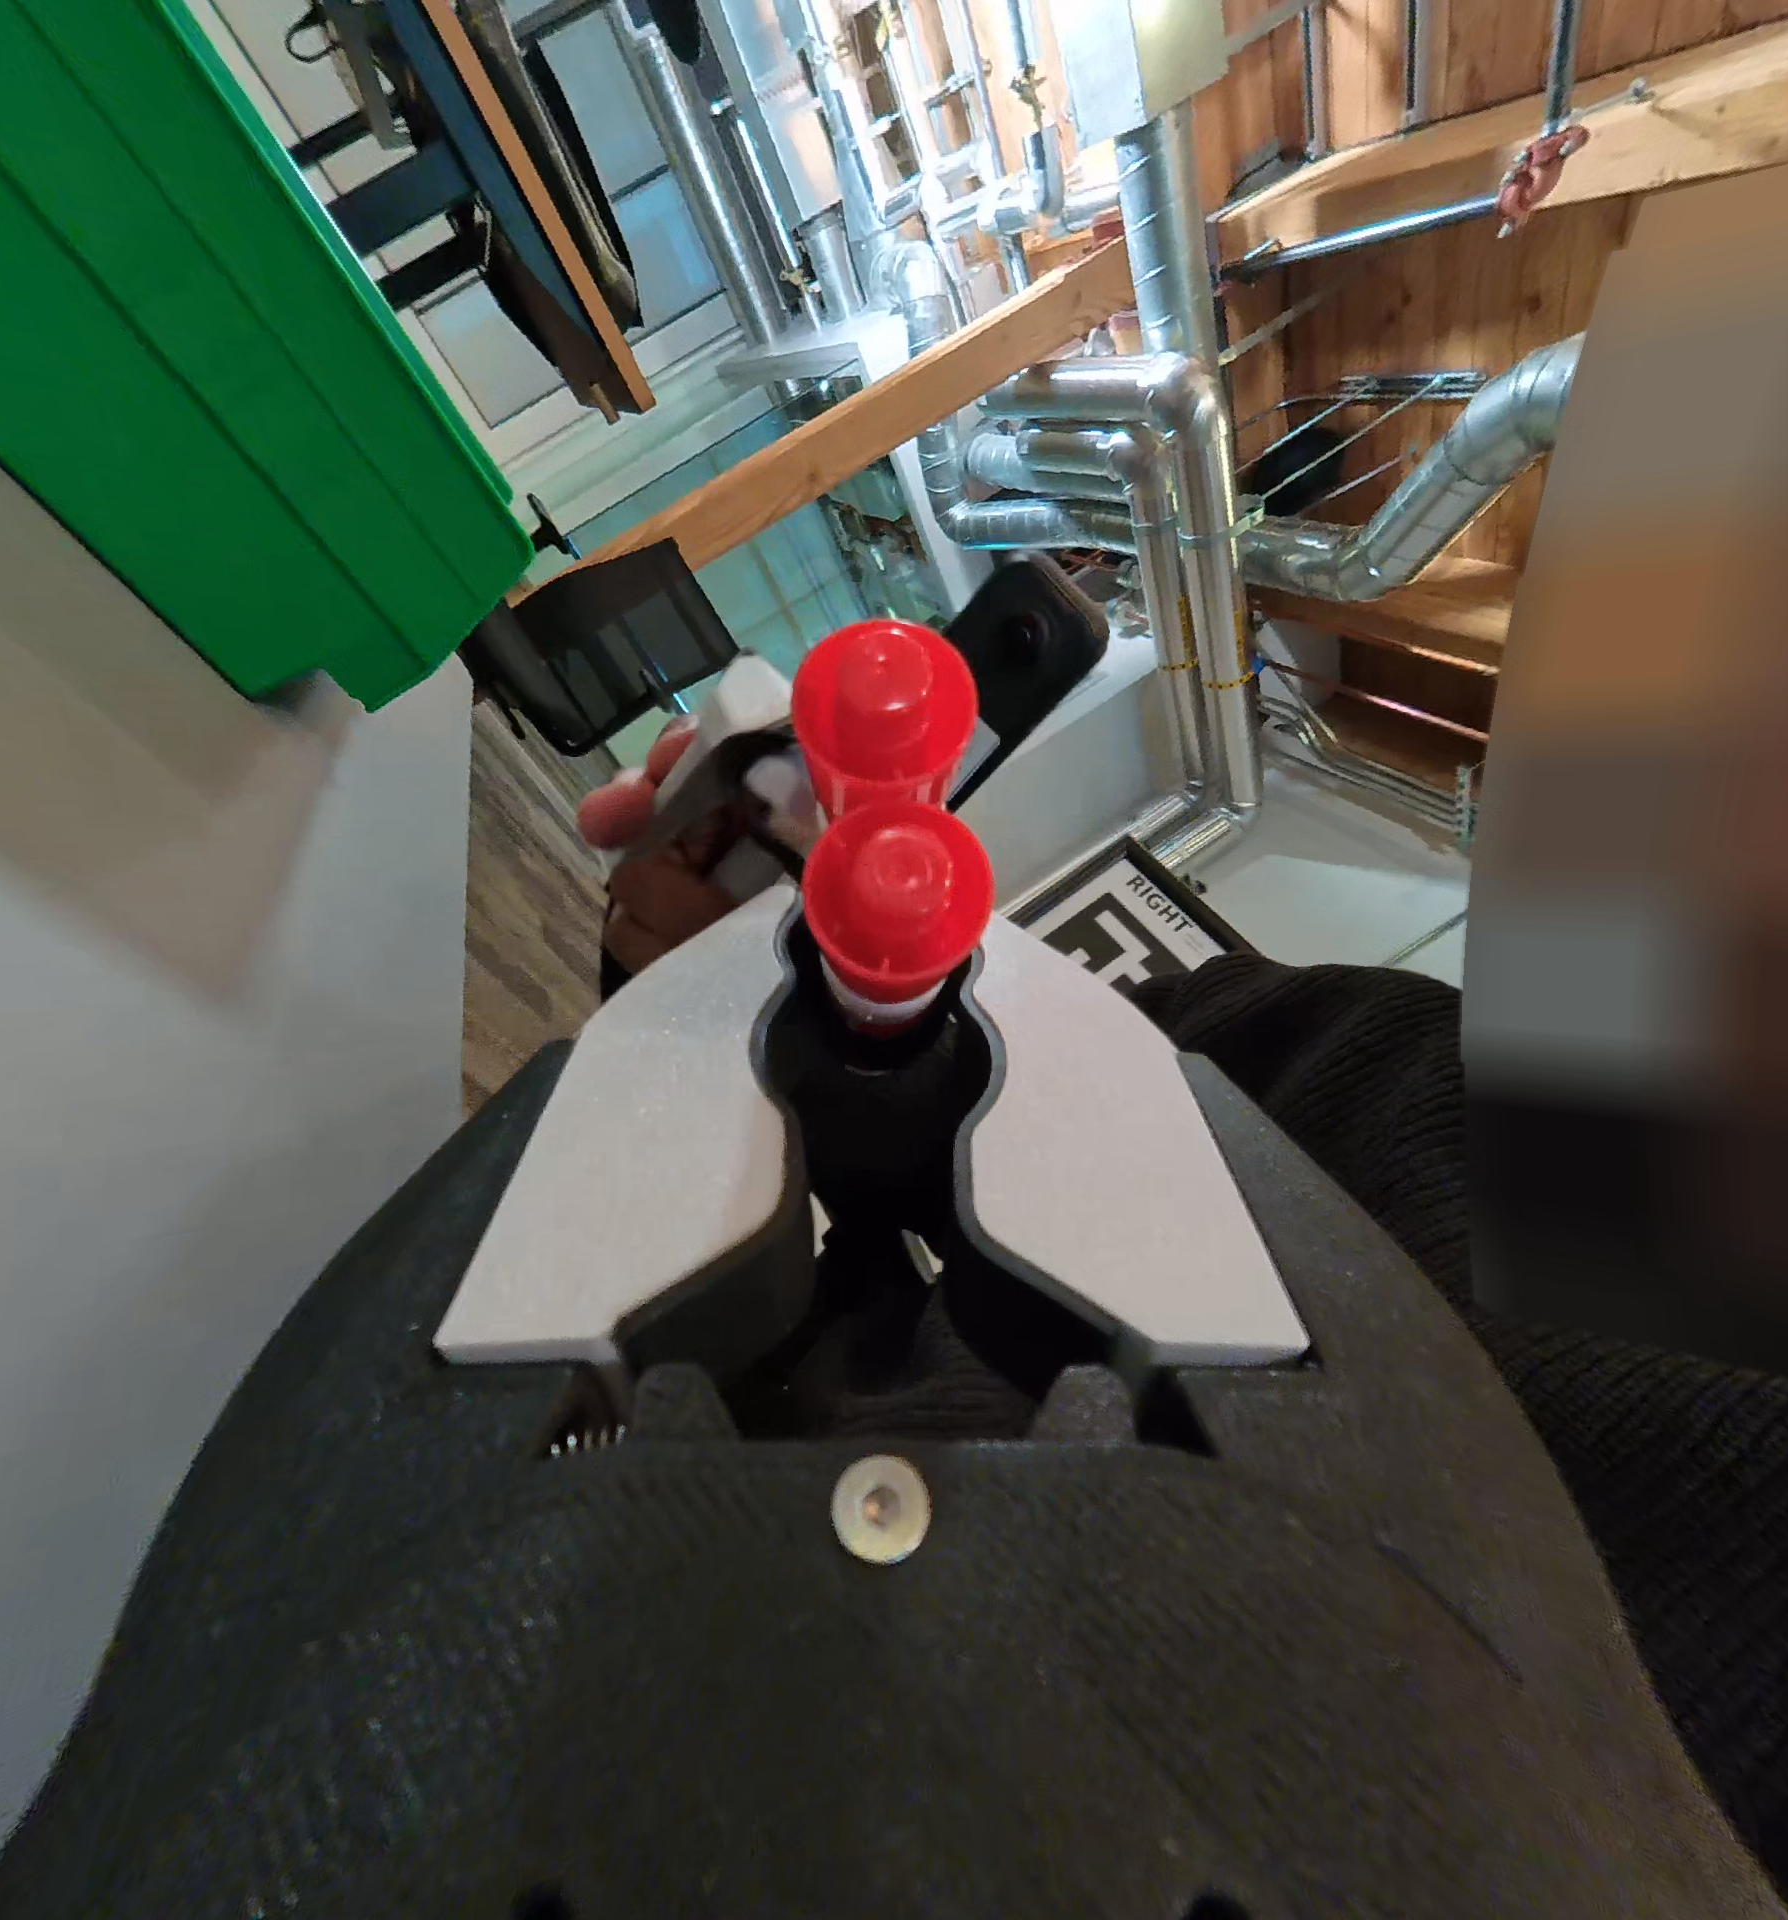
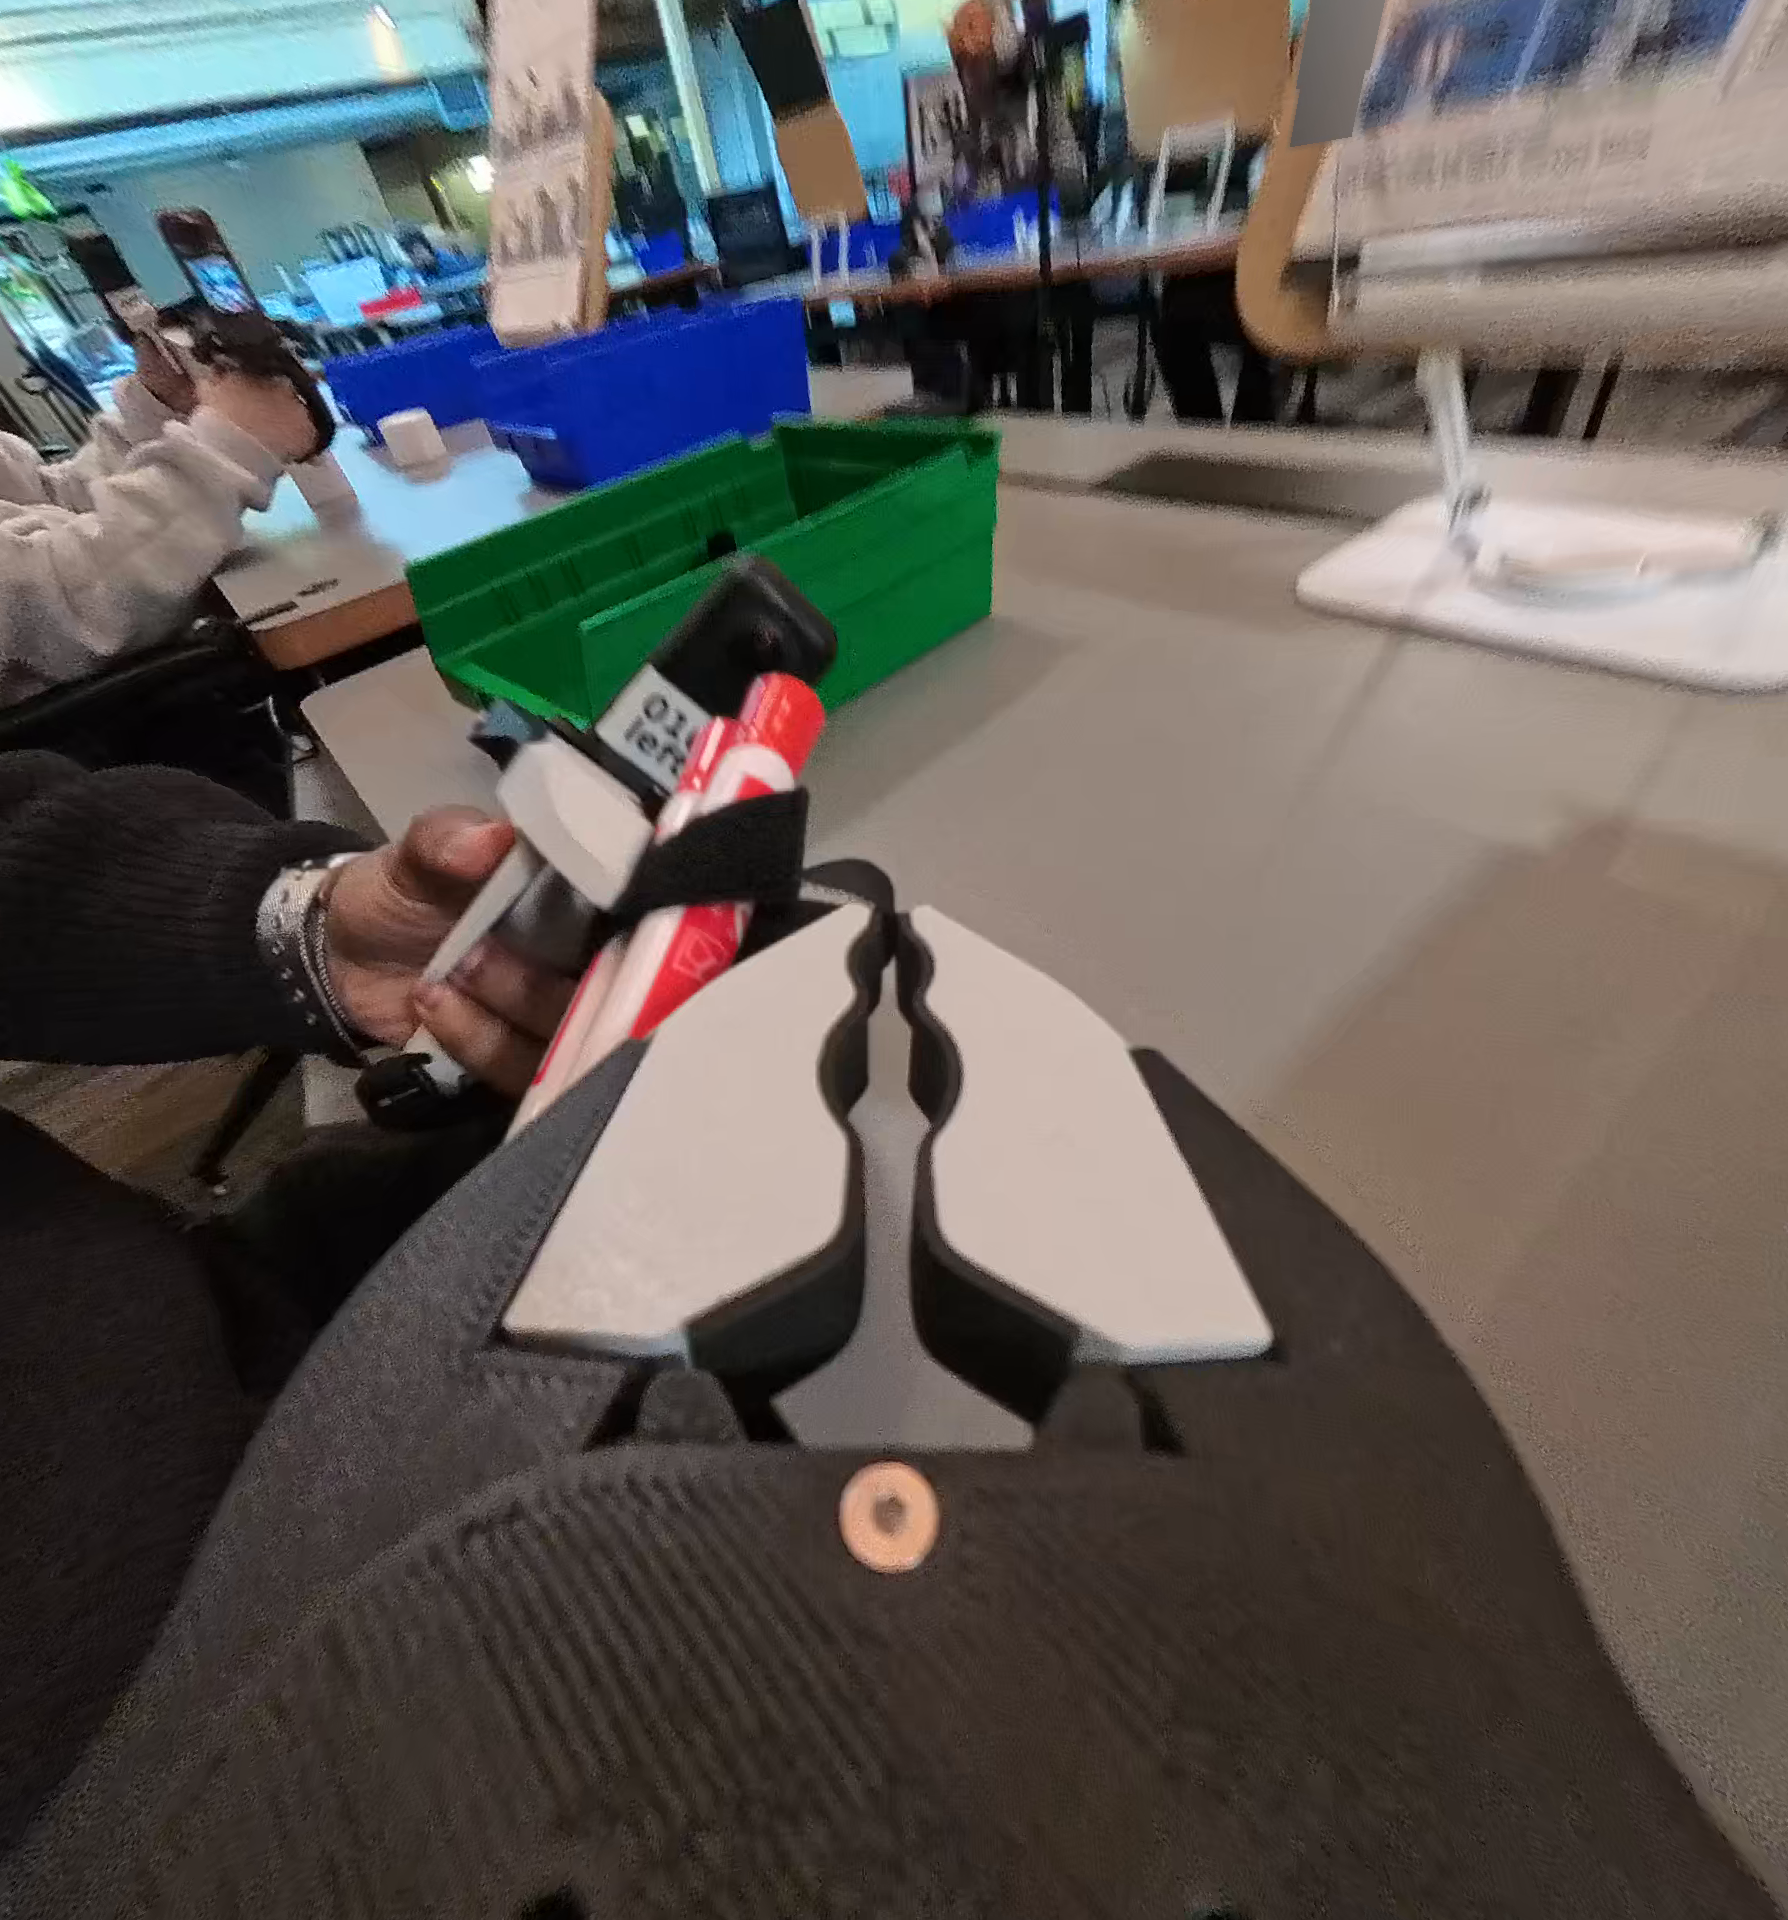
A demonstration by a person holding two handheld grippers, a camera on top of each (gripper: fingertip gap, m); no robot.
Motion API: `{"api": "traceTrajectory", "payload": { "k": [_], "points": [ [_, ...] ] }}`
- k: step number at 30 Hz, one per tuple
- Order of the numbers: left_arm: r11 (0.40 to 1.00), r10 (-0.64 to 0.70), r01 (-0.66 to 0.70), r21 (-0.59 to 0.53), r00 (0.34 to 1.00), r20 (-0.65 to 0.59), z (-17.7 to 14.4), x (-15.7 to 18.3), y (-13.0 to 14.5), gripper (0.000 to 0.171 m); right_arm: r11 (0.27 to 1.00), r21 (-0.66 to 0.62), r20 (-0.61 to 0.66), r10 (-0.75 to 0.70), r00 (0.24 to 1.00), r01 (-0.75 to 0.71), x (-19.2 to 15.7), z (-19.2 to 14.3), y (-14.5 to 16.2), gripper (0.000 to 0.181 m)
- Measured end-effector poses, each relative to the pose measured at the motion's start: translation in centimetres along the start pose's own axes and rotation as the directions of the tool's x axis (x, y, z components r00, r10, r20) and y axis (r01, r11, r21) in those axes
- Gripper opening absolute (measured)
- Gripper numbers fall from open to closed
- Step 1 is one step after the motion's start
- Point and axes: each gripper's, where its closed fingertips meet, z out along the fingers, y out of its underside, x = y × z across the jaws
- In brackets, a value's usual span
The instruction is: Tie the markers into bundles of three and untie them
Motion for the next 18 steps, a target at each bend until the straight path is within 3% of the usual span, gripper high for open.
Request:
{"api": "traceTrajectory", "payload": {
  "k": [2,4,6,8,13,18],
  "points": [
    [1.0,0.022,-0.022,-0.012,1.0,0.01,-0.2,-0.1,0.1,0.023,0.987,-0.021,0.017,0.157,0.988,-0.156,0.1,0.4,0.6,0.002],
    [0.999,0.046,-0.045,-0.012,0.999,0.021,-0.3,-0.1,0.1,0.023,0.93,-0.008,0.071,0.366,0.928,-0.367,0.2,0.4,0.6,0.002],
    [0.999,0.048,-0.047,-0.015,0.998,0.029,-0.2,-0.1,0.0,0.023,0.877,-0.034,0.118,0.479,0.87,-0.479,0.3,0.5,1.1,0.002],
    [0.999,0.042,-0.041,-0.005,0.998,0.044,-0.3,-0.4,-0.1,0.023,0.877,-0.072,0.121,0.48,0.869,-0.475,0.5,0.5,2.0,0.005],
    [0.996,-0.015,0.01,0.085,0.998,0.063,-1.4,-1.3,-1.5,0.024,0.899,-0.142,0.038,0.422,0.906,-0.413,1.7,0.3,3.6,0.039],
    [0.986,-0.029,0.007,0.164,0.991,0.132,-3.3,-2.5,-3.2,0.024,0.943,-0.039,0.104,0.334,0.937,-0.332,0.7,0.0,1.3,0.038]
  ]
}}
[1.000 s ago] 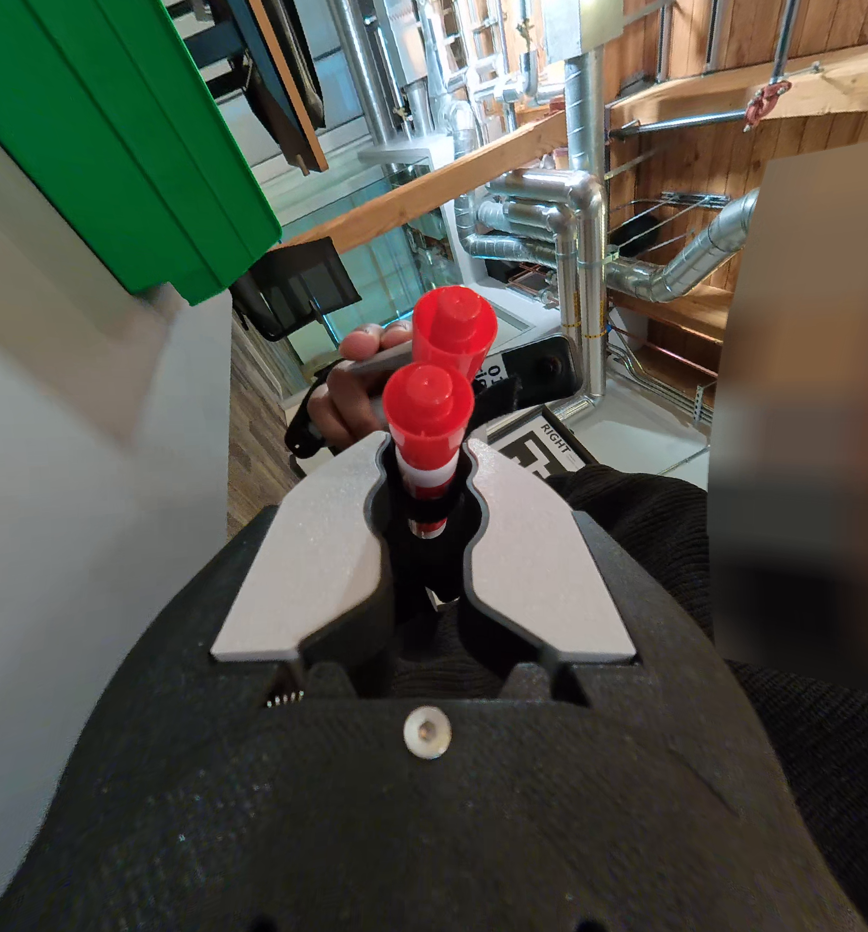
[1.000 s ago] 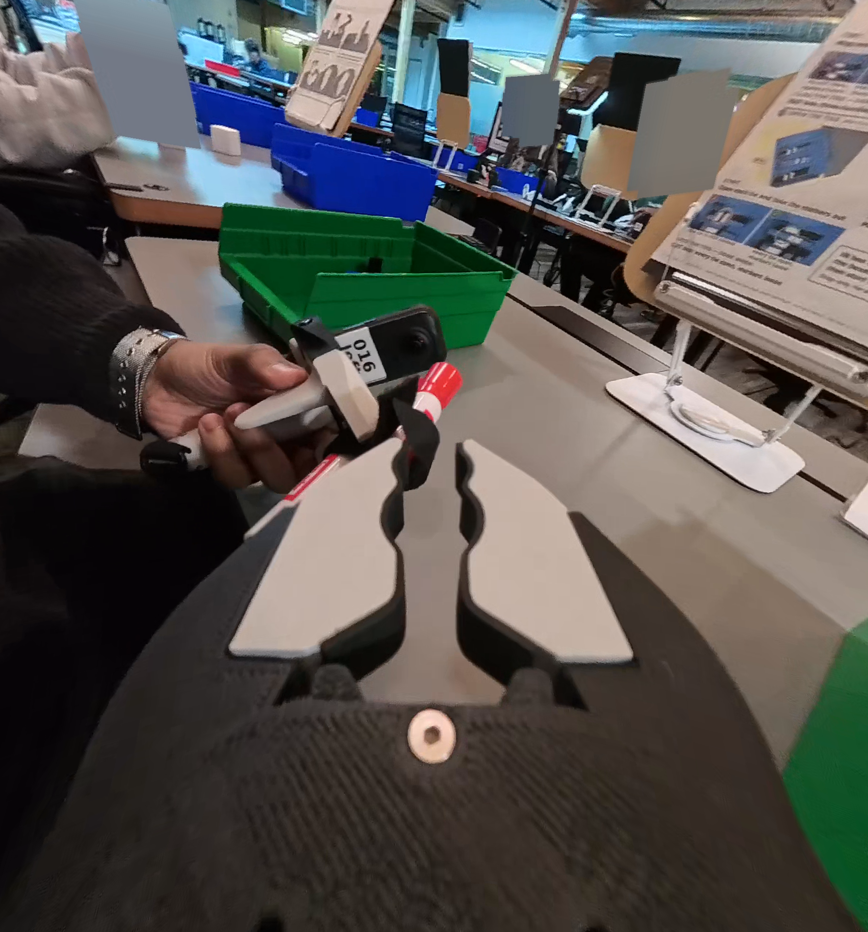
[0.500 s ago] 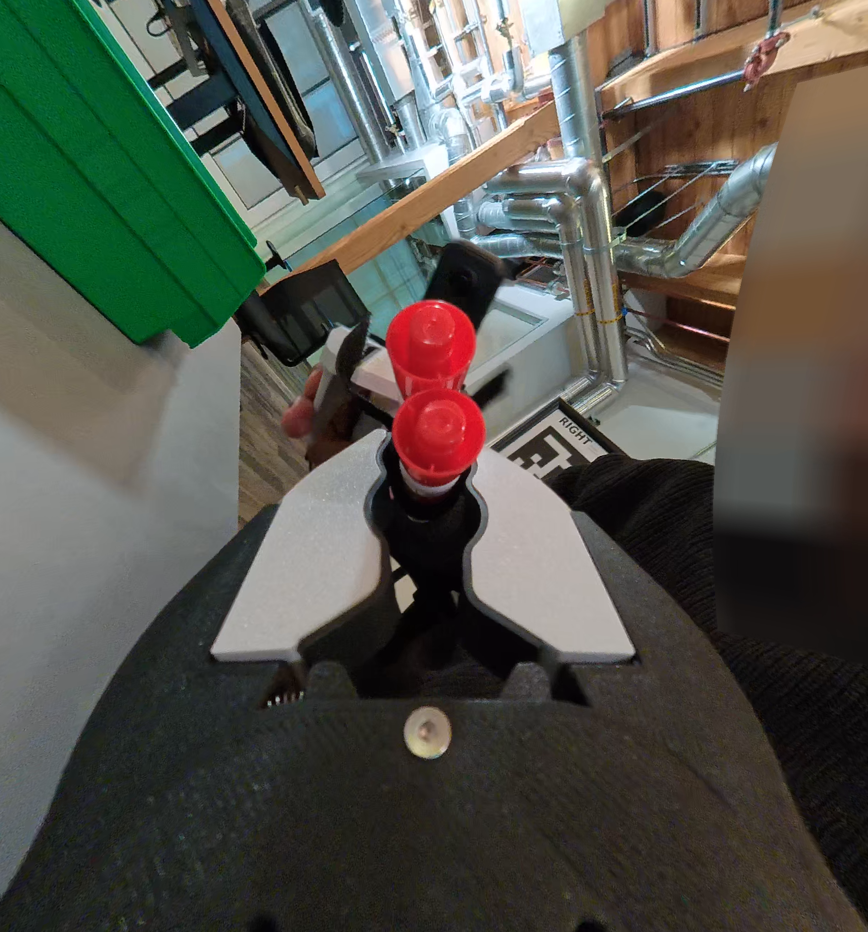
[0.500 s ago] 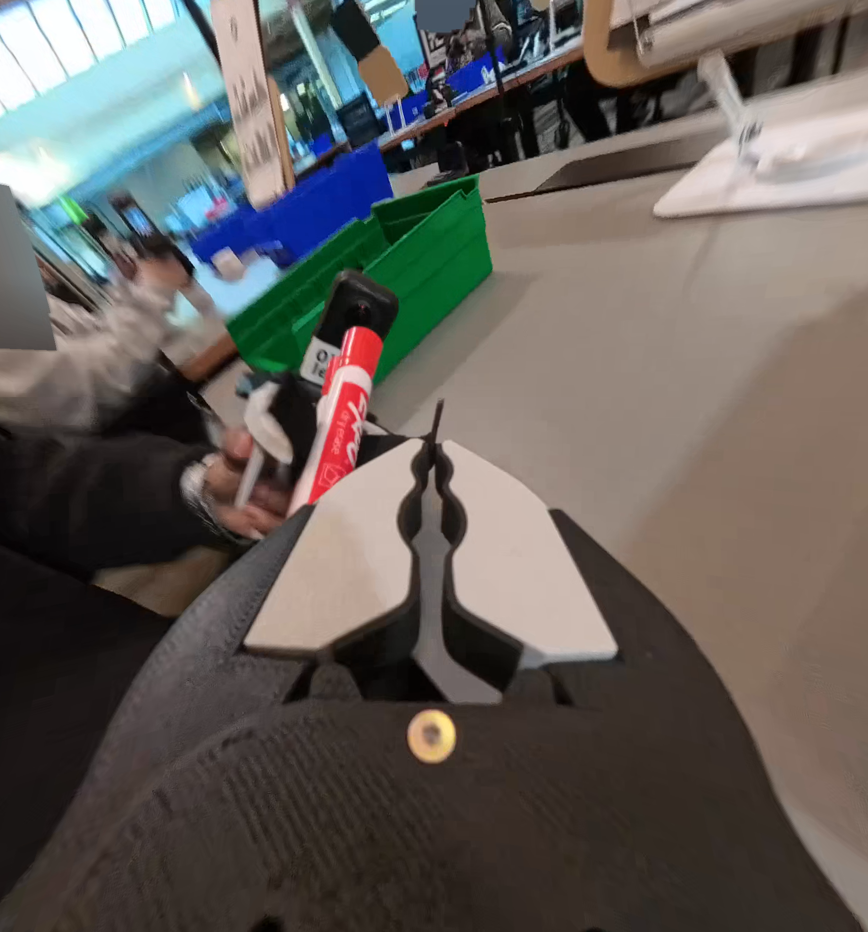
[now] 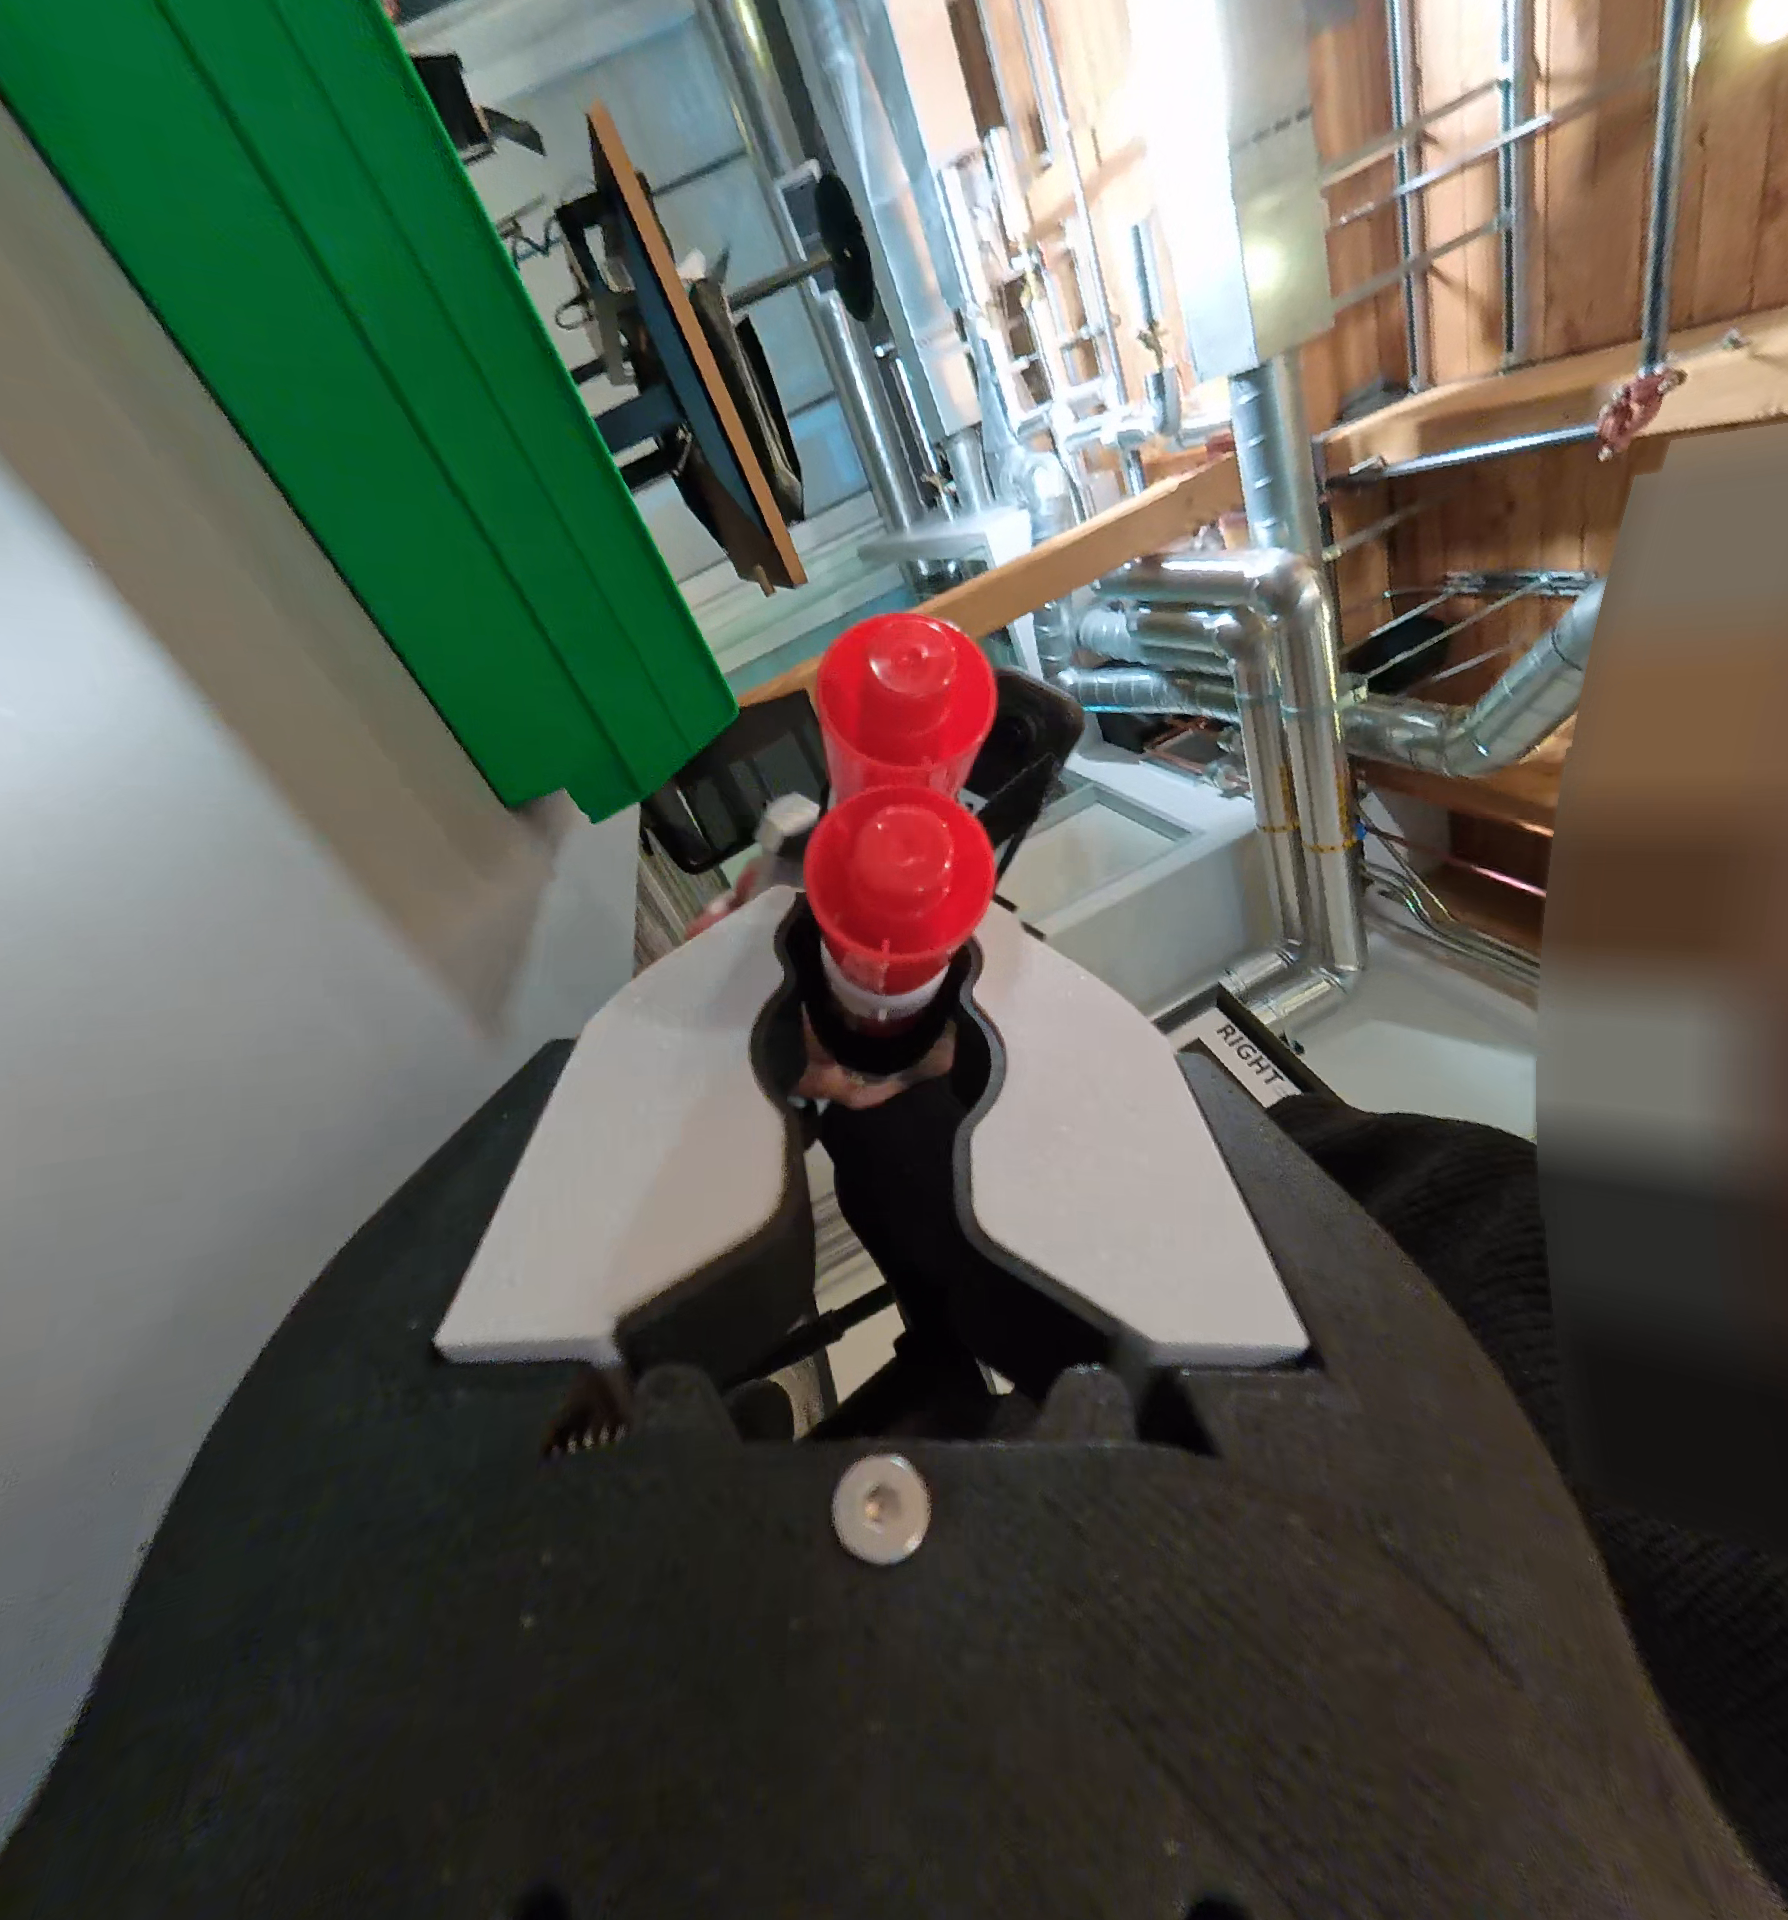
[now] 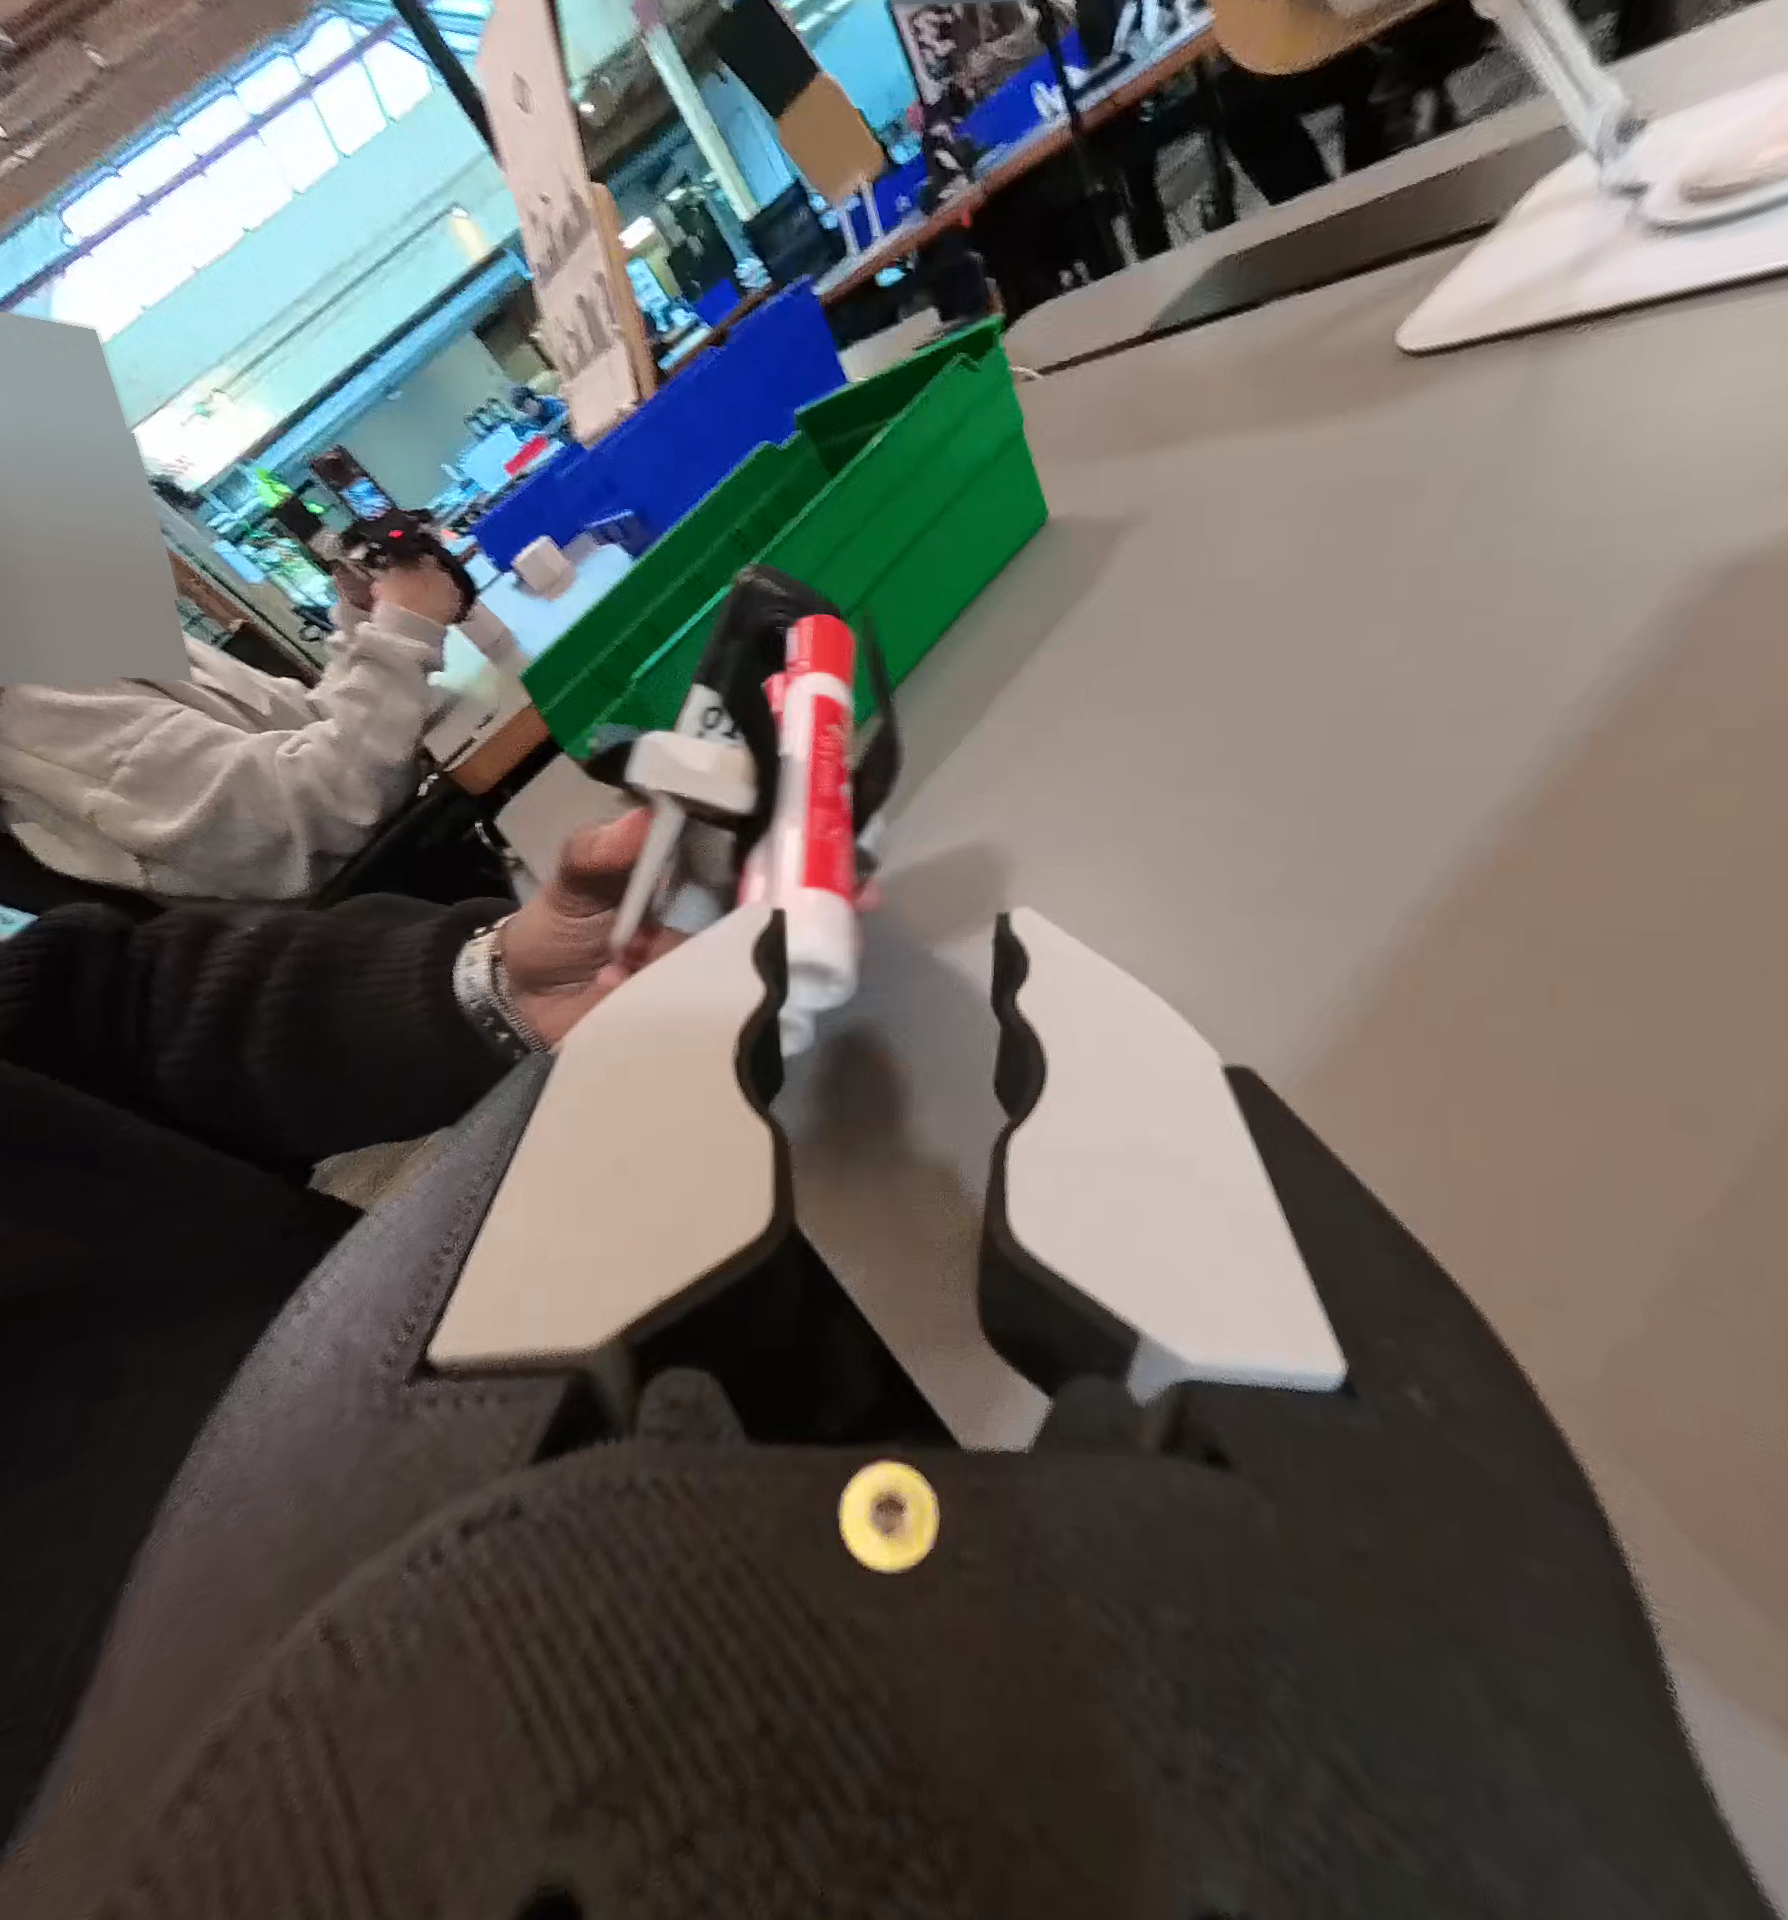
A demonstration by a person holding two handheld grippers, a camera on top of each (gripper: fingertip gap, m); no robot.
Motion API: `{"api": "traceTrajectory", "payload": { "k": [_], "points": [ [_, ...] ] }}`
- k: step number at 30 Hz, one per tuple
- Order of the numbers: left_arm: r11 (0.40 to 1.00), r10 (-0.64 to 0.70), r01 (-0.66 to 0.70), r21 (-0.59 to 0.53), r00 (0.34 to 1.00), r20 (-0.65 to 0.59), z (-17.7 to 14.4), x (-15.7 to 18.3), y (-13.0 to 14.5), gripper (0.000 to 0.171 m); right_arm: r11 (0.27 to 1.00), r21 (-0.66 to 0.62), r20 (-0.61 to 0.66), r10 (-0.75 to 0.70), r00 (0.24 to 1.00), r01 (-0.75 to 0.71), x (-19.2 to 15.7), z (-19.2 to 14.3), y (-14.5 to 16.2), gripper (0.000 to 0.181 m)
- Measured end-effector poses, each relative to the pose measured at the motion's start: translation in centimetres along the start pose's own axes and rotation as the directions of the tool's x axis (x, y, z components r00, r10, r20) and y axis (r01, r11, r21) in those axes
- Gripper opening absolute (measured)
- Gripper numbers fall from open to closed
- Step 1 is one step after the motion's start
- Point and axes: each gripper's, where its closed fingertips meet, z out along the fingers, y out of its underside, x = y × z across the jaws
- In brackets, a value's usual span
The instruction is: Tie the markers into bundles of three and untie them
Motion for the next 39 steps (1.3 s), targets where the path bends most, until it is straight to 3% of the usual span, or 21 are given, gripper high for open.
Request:
{"api": "traceTrajectory", "payload": {
  "k": [5,8,9,15,19,24,29,34,37,39],
  "points": [
    [1.0,0.004,-0.003,-0.009,1.0,0.01,-0.1,-0.2,0.0,0.023,0.998,-0.066,0.077,0.001,0.997,0.004,-1.8,1.2,1.5,0.047],
    [0.999,0.012,-0.012,-0.042,1.0,-0.001,0.3,0.1,0.7,0.024,0.998,-0.063,0.072,-0.008,0.997,0.012,-1.8,1.4,1.6,0.021],
    [0.999,0.016,-0.016,-0.044,1.0,0.001,0.4,0.1,0.7,0.024,0.998,-0.057,0.072,0.002,0.997,0.003,-1.8,1.4,1.5,0.02],
    [1.0,-0.002,0.002,0.026,1.0,-0.002,-0.4,0.0,-0.7,0.023,0.994,0.049,0.075,0.099,0.992,-0.102,-0.3,-0.6,-1.1,0.019],
    [0.997,-0.001,0.001,0.072,1.0,0.001,-1.3,0.1,-1.9,0.023,0.983,0.162,0.051,0.077,0.996,-0.084,0.6,-2.8,-3.8,0.019],
    [0.997,-0.006,0.006,0.072,1.0,-0.002,-1.3,0.0,-2.0,0.024,0.954,0.28,-0.15,-0.064,0.987,0.104,2.8,-7.0,-7.9,0.019],
    [0.999,-0.025,0.025,0.046,1.0,-0.01,-1.0,-0.2,-1.3,0.023,0.911,0.339,-0.434,-0.069,0.898,0.234,7.4,-13.5,-10.6,0.019],
    [0.998,-0.034,0.034,0.043,0.999,-0.008,-0.9,-0.5,-1.3,0.024,0.94,0.262,-0.642,-0.001,0.766,0.221,13.6,-17.8,-8.6,0.019],
    [0.998,-0.039,0.039,0.039,0.999,-0.007,-0.9,-0.7,-1.2,0.024,0.969,0.198,-0.651,0.015,0.759,0.15,15.4,-16.9,-6.3,0.018],
    [0.999,-0.041,0.041,0.034,0.999,-0.005,-0.8,-0.8,-1.1,0.024,0.971,0.178,-0.667,0.001,0.745,0.158,15.7,-16.5,-6.0,0.008]
  ]
}}
